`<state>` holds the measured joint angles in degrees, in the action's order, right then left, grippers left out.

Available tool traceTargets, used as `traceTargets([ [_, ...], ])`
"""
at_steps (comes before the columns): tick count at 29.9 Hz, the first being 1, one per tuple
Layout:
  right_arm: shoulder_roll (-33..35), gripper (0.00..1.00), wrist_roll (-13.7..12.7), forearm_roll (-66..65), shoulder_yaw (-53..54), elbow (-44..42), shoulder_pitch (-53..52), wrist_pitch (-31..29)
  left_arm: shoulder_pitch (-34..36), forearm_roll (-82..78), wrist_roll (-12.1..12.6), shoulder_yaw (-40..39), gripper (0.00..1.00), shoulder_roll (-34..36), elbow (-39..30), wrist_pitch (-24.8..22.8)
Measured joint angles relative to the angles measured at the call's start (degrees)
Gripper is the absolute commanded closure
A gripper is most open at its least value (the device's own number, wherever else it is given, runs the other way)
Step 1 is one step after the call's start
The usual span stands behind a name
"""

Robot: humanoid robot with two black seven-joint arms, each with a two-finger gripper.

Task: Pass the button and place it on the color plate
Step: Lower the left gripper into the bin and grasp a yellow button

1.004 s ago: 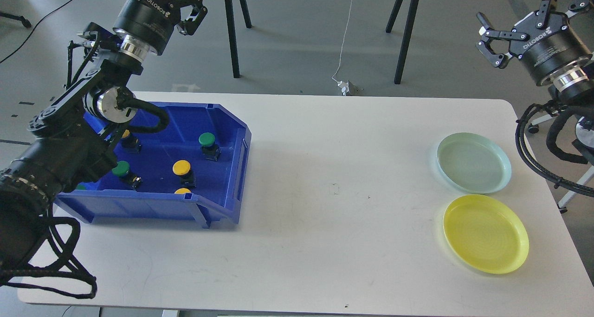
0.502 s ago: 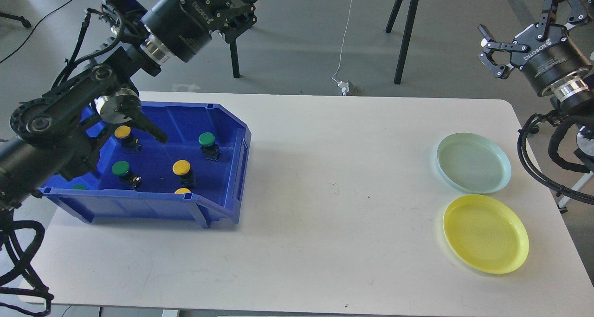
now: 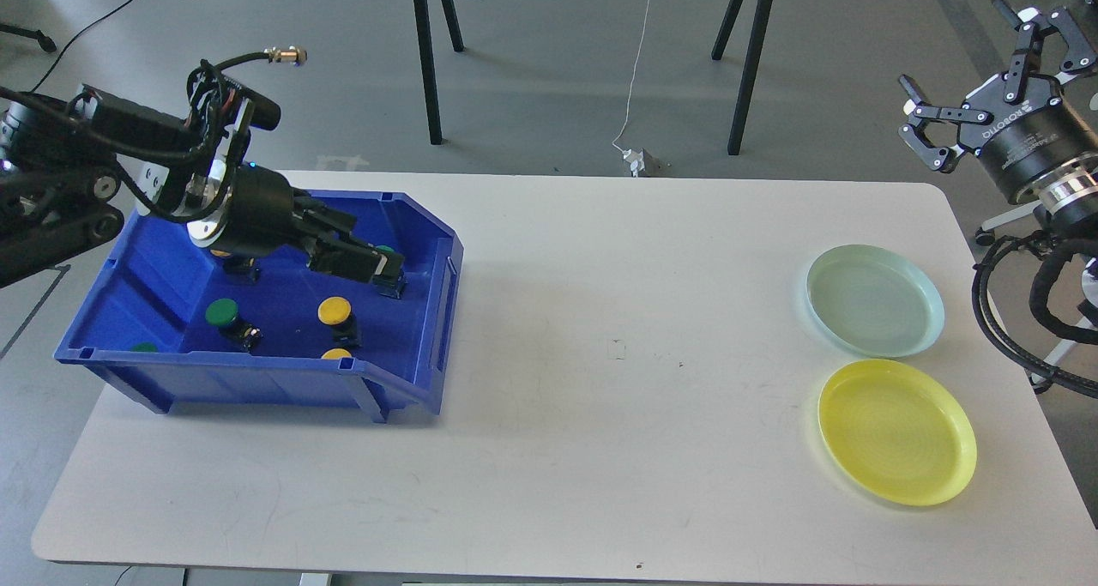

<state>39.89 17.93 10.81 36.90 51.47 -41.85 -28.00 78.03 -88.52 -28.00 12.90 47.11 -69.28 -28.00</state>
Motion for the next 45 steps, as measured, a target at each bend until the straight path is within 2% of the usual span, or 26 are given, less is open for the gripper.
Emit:
traceTargets([
  [7,0.19,0.0,0.0,-0.05,-0.06,0.04,1.5,0.0,-5.24,-2.86,0.0,2.69,0.02,0.72,5.64,0.0],
  [16,0.94,0.0,0.0,-0.04,-0.07,0.04,1.8,0.0,-9.59,-2.66,0.0,2.66,0.02,-5.61,14.4,0.02],
  [26,1.3,0.0,0.0,-0.26,-0.07,0.01,2.45,0.0,-11.17,-2.54,0.0,2.74,0.02,-11.53,22.08,1.28],
  [45,1.98,0.0,0.0,-0.26,0.0,0.04,3.67,0.0,-14.6,-2.01,-0.01,2.58,0.02,-16.42,28.44,2.34],
])
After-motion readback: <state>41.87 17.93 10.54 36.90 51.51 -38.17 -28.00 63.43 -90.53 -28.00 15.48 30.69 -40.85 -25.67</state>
